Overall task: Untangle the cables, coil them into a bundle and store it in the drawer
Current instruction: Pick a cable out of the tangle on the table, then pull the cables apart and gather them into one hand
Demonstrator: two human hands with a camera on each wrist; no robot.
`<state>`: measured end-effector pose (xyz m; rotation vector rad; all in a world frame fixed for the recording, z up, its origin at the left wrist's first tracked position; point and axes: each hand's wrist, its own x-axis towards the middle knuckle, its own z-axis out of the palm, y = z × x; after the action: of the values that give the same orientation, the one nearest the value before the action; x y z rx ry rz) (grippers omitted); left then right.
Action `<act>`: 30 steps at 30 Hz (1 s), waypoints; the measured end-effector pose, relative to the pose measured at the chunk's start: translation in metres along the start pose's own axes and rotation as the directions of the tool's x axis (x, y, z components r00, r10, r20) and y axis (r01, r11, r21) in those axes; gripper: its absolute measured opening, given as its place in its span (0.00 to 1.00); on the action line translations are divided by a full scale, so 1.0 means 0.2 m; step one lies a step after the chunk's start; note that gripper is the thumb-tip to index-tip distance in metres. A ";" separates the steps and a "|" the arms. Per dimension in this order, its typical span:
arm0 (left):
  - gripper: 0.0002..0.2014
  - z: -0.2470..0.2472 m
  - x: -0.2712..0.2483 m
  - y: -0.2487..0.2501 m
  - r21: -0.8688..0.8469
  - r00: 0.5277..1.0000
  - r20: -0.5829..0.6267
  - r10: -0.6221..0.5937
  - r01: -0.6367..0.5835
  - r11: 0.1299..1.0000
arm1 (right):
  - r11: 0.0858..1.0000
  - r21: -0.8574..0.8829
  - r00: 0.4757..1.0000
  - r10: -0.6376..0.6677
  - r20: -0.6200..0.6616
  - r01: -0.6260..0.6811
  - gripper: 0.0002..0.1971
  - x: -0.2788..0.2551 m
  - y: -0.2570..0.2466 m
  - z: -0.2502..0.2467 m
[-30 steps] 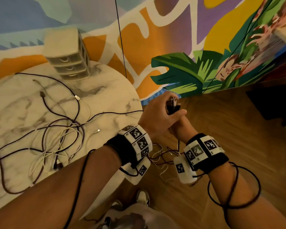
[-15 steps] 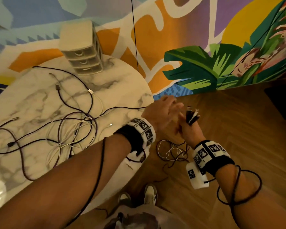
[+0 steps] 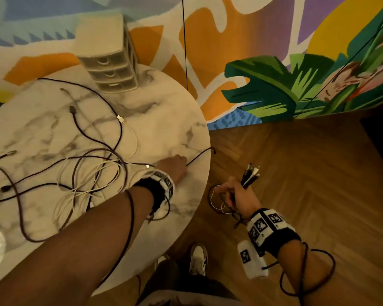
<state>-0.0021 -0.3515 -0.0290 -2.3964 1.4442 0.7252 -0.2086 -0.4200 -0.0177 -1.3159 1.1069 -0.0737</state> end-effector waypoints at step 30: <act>0.26 0.17 -0.67 -0.31 -0.588 0.919 -0.395 -0.008 -0.246 0.770 | 0.896 0.403 0.973 -0.226 0.052 0.186 0.19 -0.22 -0.51 0.56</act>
<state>-0.0092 -0.2060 0.0115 -3.1190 1.7261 0.9391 -0.1023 -0.3445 0.0724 -1.0517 0.8120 -0.3708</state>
